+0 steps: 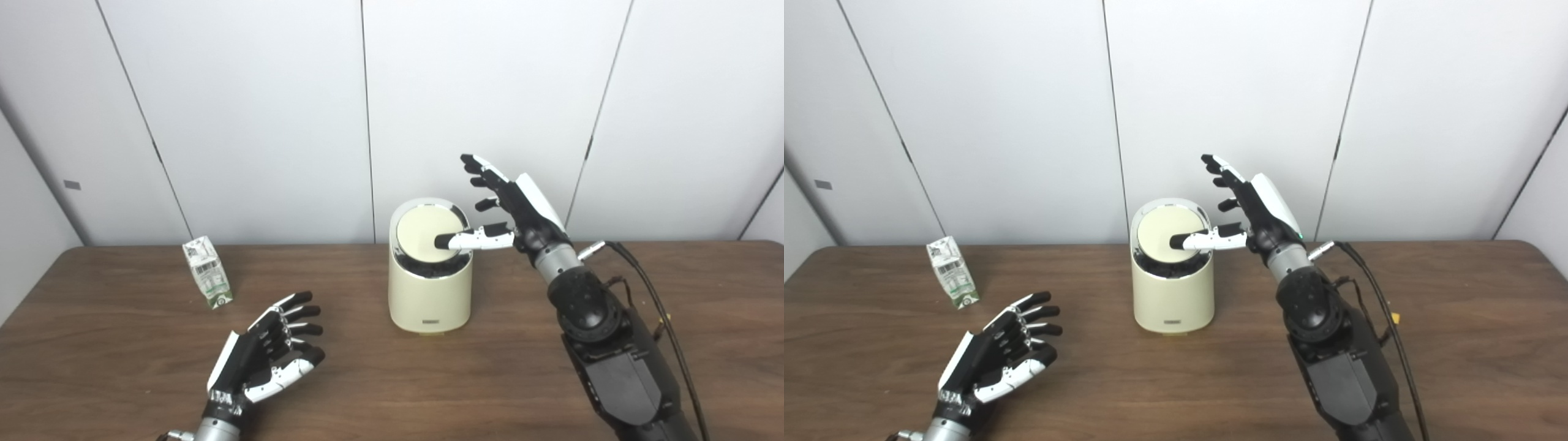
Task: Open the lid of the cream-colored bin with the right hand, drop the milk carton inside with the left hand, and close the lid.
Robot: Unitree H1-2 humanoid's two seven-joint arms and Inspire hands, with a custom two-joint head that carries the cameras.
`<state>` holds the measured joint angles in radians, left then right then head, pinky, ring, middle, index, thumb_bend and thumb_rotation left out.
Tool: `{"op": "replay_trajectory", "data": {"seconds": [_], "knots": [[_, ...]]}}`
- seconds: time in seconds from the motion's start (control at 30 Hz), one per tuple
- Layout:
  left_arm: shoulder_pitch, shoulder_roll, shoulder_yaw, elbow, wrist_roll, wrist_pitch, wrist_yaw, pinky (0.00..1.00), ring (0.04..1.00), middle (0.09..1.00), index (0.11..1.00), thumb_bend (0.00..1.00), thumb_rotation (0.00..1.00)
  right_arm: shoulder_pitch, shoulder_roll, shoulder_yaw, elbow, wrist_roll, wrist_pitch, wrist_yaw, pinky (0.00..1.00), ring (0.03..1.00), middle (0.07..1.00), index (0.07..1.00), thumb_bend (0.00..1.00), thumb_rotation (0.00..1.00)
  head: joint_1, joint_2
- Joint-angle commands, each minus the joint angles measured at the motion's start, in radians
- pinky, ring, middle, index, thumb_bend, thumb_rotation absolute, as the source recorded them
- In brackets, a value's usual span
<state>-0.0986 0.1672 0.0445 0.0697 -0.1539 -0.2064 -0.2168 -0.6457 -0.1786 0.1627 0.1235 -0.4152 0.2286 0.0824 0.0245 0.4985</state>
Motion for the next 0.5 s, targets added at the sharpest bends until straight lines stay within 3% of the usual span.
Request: {"op": "replay_trajectory", "data": {"seconds": [0.0,0.17,0.47], "knots": [[-0.033,0.007,0.002,-0.021,-0.003,-0.036,-0.002,0.56,0.695,0.792,0.867,0.71,0.22,-0.068,0.006,0.007,-0.014,-0.020,-0.014,-0.021,0.67,0.864,0.907,0.913,0.93,0.31,0.003,0.001],[-0.034,0.004,0.005,-0.030,-0.009,-0.024,0.002,0.55,0.690,0.787,0.856,0.72,0.21,-0.084,0.009,0.019,0.005,-0.039,0.009,-0.011,0.72,0.870,0.902,0.919,0.93,0.31,0.004,0.001],[-0.034,0.005,0.004,-0.032,-0.009,-0.024,0.002,0.54,0.683,0.779,0.853,0.72,0.21,-0.094,0.002,0.042,0.020,-0.074,0.023,-0.005,0.72,0.877,0.925,0.927,0.92,0.31,0.005,0.001]]}}
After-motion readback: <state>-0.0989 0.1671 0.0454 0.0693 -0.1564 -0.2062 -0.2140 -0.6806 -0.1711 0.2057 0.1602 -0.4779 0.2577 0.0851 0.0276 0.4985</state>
